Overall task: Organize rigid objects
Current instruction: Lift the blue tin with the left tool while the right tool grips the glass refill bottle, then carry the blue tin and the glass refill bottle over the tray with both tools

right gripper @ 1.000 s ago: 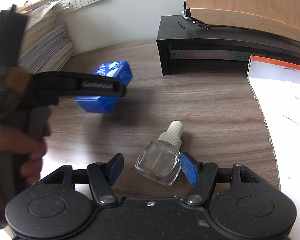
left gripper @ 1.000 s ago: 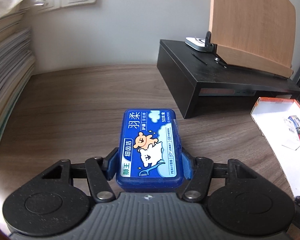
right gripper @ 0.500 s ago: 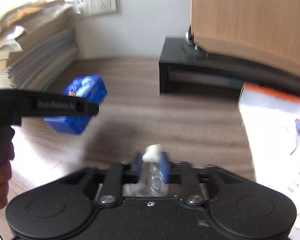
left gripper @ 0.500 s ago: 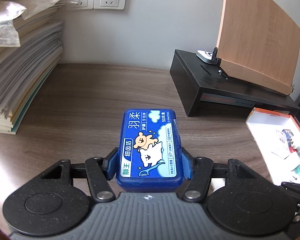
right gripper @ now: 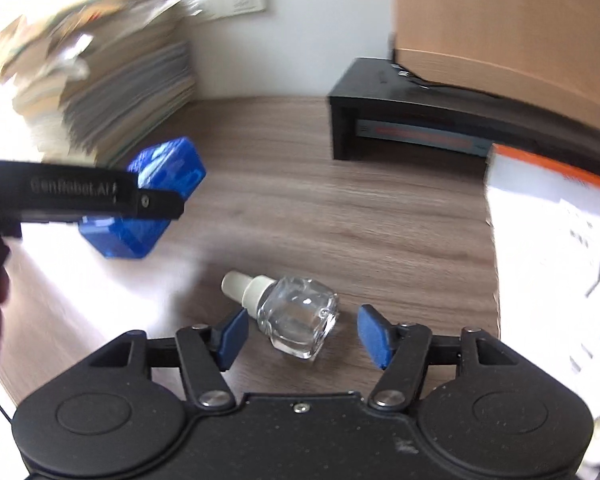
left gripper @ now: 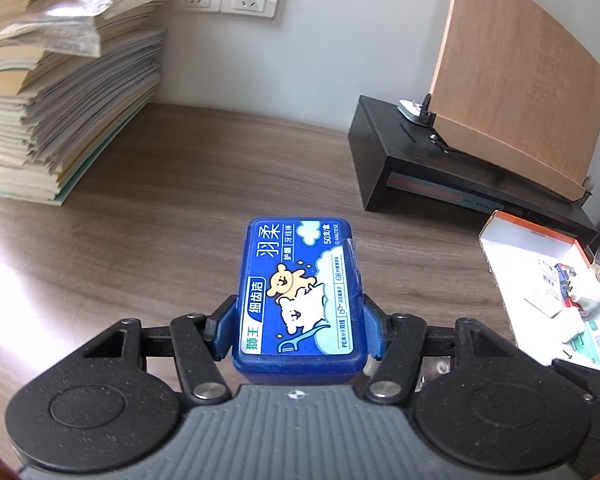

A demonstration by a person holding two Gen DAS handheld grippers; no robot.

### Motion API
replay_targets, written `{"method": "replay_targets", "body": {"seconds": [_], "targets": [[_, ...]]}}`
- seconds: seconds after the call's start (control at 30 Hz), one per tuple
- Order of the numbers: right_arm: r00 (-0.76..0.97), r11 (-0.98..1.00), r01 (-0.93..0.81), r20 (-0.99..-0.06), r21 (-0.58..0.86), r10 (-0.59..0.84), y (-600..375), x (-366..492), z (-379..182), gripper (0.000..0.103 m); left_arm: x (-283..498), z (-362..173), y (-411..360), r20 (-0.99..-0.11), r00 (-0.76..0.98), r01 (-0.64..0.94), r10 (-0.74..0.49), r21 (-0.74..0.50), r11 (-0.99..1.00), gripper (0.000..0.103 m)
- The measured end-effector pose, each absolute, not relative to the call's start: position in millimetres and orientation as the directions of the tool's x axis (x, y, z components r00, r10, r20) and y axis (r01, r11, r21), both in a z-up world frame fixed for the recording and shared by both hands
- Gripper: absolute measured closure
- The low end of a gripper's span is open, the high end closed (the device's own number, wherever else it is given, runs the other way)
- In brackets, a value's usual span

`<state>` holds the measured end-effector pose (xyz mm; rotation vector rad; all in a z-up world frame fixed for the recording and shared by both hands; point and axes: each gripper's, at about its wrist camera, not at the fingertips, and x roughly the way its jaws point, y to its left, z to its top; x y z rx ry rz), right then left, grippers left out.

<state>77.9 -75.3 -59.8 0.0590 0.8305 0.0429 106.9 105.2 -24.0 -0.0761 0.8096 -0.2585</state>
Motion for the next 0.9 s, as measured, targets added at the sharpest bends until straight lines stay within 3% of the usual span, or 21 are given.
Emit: {"method": "replay_targets", "body": {"seconds": [0.13,0.33,0.4,0.43,0.9], "targets": [[0.664,0.987,-0.158,-0.741,-0.014,0.096,-68,92,-65,0.022,100,-25,113,-0.708,0.665,0.172,-0.237,-0.163,0.971,0.041],[0.603,0.961,-0.275,-0.780,-0.008,0.166,-74,117,-79,0.025,96,-25,123,-0.711,0.669,0.133,-0.215,-0.170,0.976,0.041],[0.589,0.963,-0.268,-0.785,0.033,0.191,-78,119,-80,0.040,95,-25,126,-0.711,0.671,0.125,-0.211,-0.173,0.977,0.041],[0.594,0.966,-0.256,-0.782,0.039,0.189,-79,118,-79,0.042,95,-25,126,-0.710,0.672,0.120,-0.209,-0.174,0.977,0.041],[0.723,0.995,-0.082,-0.684,0.054,0.096,-117,77,-29,0.042,84,-15,80,-0.697,0.671,0.173,-0.253,-0.184,0.967,0.041]]}}
